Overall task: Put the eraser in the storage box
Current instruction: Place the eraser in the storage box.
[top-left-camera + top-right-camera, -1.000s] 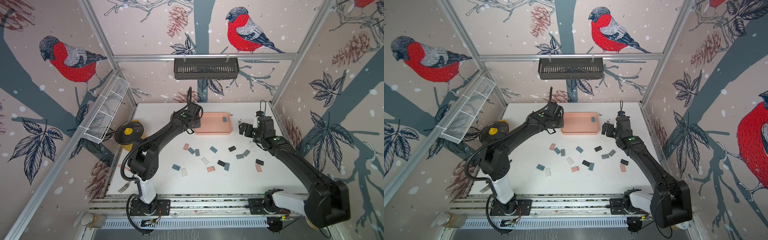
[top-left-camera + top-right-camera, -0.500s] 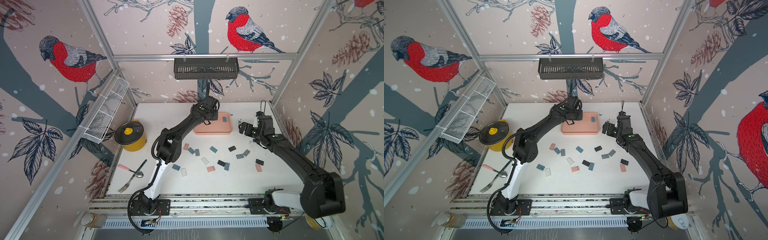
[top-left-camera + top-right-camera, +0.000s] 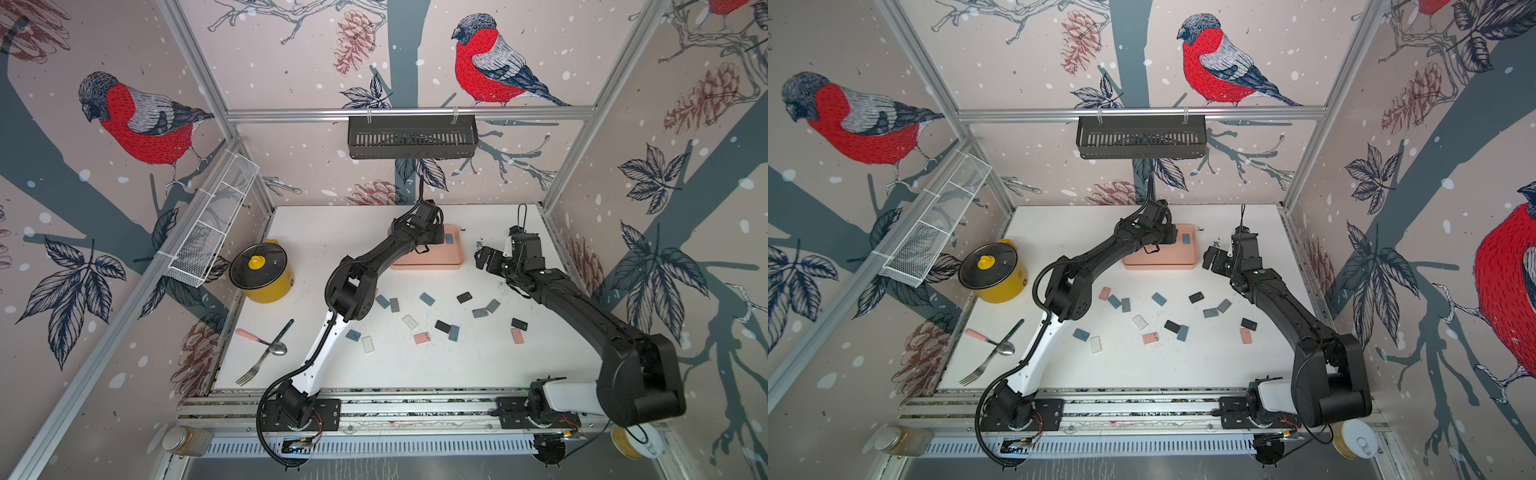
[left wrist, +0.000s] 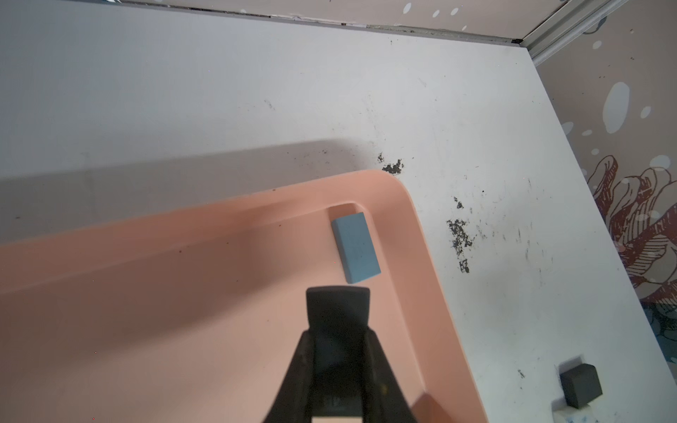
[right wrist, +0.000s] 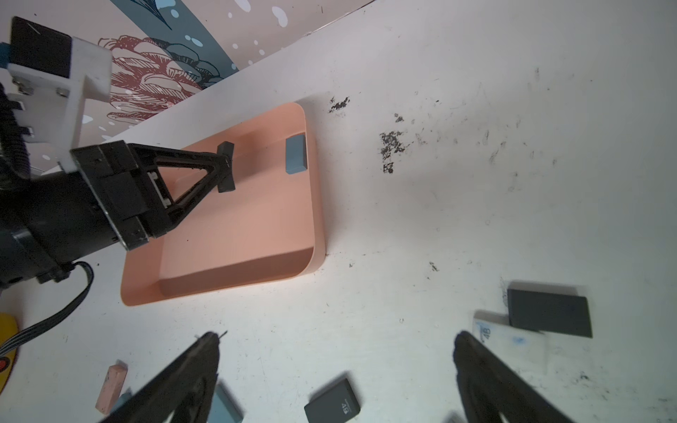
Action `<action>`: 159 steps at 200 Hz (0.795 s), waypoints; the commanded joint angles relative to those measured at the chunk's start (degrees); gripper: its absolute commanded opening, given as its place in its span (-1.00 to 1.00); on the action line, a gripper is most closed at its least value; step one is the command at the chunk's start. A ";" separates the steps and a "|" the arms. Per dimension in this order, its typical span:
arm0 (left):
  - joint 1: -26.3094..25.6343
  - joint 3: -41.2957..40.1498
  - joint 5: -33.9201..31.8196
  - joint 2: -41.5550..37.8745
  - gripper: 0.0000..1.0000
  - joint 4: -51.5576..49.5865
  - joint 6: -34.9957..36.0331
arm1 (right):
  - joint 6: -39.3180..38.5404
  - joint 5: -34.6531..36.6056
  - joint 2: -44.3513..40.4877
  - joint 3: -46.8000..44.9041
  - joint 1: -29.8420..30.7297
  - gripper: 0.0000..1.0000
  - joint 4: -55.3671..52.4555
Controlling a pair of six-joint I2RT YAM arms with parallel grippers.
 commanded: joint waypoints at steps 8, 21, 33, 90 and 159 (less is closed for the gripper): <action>-0.13 3.44 -0.03 2.84 -0.63 2.87 -1.10 | -0.15 -0.11 0.55 -0.28 -0.13 0.98 2.03; -0.15 4.20 -0.16 3.86 -0.62 3.14 -1.59 | -0.04 -0.24 0.75 -0.36 -0.15 0.98 2.47; -0.11 4.23 -0.44 4.39 -0.63 3.84 -2.01 | -0.05 -0.37 1.08 -0.49 -0.15 0.98 2.68; -0.06 5.77 -1.30 6.99 -0.60 5.67 -4.60 | 0.03 -0.63 1.69 -0.87 -0.13 0.98 3.65; 0.56 8.29 -1.35 9.73 -0.55 6.88 -7.93 | -0.32 -0.54 1.87 -1.01 -0.57 0.98 4.35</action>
